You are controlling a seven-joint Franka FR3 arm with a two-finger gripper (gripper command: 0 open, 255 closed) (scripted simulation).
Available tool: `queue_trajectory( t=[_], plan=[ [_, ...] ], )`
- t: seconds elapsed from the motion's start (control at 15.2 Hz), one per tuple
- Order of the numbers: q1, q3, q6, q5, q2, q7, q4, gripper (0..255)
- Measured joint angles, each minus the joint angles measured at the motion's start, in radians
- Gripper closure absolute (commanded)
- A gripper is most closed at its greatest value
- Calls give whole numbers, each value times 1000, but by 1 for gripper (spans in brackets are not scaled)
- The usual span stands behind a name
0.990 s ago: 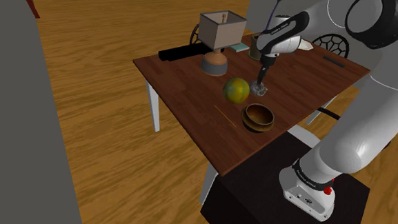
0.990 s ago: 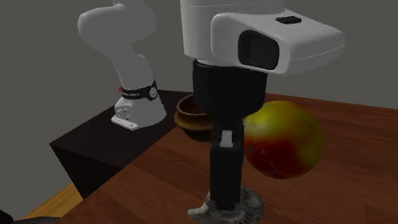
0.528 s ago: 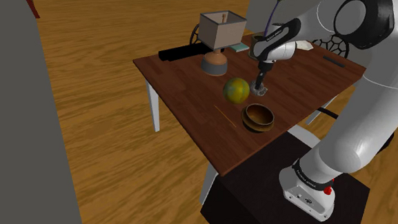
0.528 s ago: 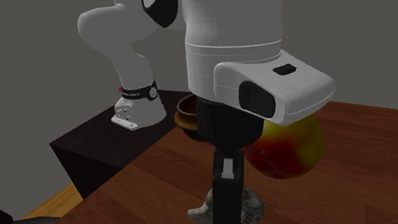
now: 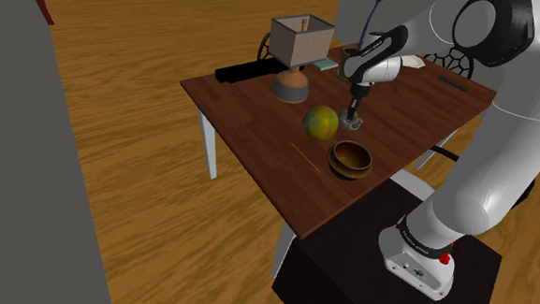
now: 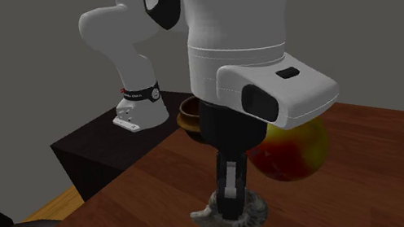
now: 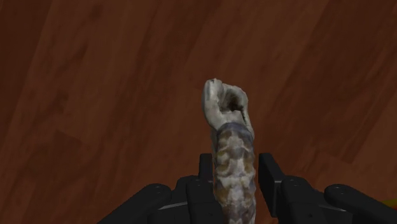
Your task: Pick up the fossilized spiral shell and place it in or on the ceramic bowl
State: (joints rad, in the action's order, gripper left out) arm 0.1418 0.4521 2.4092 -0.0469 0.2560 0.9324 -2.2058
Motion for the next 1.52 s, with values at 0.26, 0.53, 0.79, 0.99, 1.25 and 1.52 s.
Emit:
queue_trajectory(
  t=[0.26, 0.53, 0.79, 0.99, 1.25, 1.52],
  plan=[
    [0, 0, 0, 0, 0, 0, 0, 255],
    [0, 0, 0, 0, 0, 0, 0, 255],
    [-6, 7, -36, 18, -30, -10, 9, 255],
    [-11, 14, -71, 36, -60, -20, 17, 255],
    [-17, 19, -125, 57, -98, -33, 37, 255],
    [-23, 23, -172, 76, -132, -45, 53, 255]
  ],
)
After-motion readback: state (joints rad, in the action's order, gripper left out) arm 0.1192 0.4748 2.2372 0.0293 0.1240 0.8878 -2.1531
